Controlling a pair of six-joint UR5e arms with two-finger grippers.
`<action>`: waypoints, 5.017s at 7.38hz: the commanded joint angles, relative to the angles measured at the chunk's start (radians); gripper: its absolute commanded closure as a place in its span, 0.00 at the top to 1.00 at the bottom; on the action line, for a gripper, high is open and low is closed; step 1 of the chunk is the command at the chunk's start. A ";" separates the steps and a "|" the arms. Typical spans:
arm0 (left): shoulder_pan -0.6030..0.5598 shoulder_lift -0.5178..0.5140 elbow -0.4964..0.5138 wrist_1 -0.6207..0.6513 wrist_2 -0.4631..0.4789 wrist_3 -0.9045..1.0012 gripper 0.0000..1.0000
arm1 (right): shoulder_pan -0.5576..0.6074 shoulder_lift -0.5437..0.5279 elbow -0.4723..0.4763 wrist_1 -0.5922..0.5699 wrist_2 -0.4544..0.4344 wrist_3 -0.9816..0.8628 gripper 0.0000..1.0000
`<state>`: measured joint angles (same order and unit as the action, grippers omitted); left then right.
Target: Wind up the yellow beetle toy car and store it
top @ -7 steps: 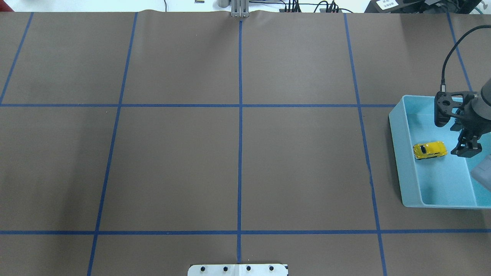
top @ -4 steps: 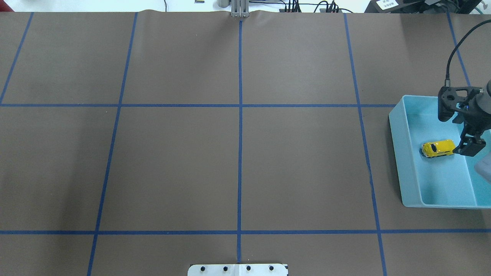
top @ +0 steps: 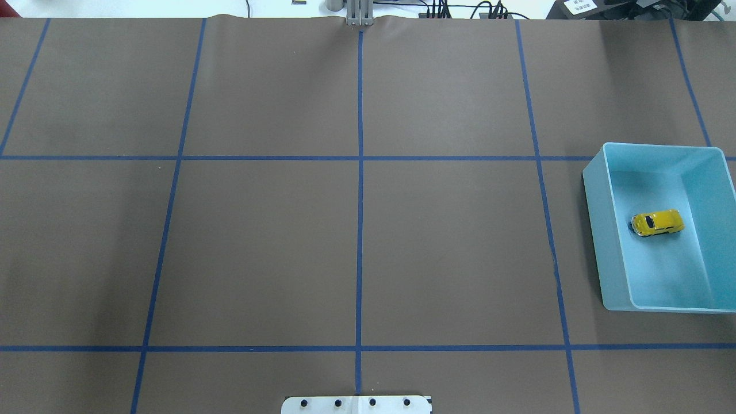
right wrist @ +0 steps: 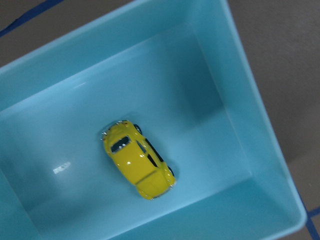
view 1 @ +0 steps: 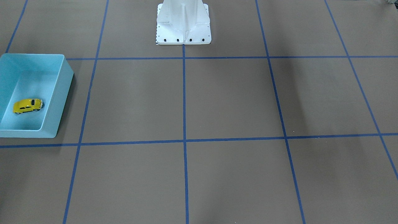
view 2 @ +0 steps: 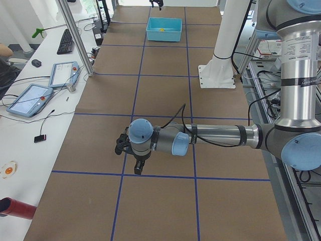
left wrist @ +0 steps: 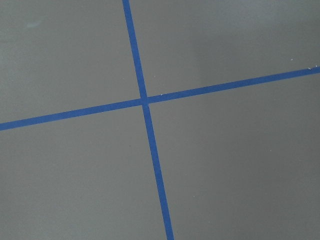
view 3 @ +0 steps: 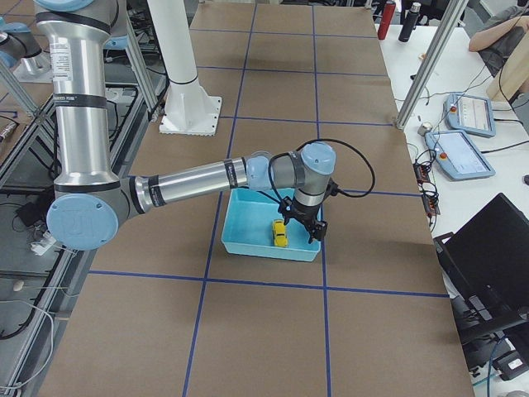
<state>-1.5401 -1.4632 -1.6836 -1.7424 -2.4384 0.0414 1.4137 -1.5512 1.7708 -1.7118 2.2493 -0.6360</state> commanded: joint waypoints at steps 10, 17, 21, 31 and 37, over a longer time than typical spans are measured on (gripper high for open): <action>0.003 0.142 -0.212 0.015 -0.080 0.005 1.00 | 0.295 -0.104 -0.080 0.090 0.010 0.671 0.99; 0.006 0.138 -0.196 0.018 -0.067 0.006 1.00 | 0.295 -0.142 -0.031 0.092 0.047 0.673 0.99; 0.005 0.138 -0.182 0.018 -0.067 0.009 1.00 | 0.297 -0.144 -0.030 0.090 0.062 0.673 0.99; 0.003 0.158 -0.150 0.014 -0.070 0.014 1.00 | 0.295 -0.144 -0.030 0.083 0.061 0.673 0.99; 0.005 0.161 -0.140 0.017 -0.077 0.014 1.00 | 0.297 -0.142 -0.025 0.075 0.062 0.674 0.99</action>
<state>-1.5355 -1.3030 -1.8244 -1.7265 -2.5132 0.0552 1.7090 -1.6949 1.7434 -1.6326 2.3117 0.0377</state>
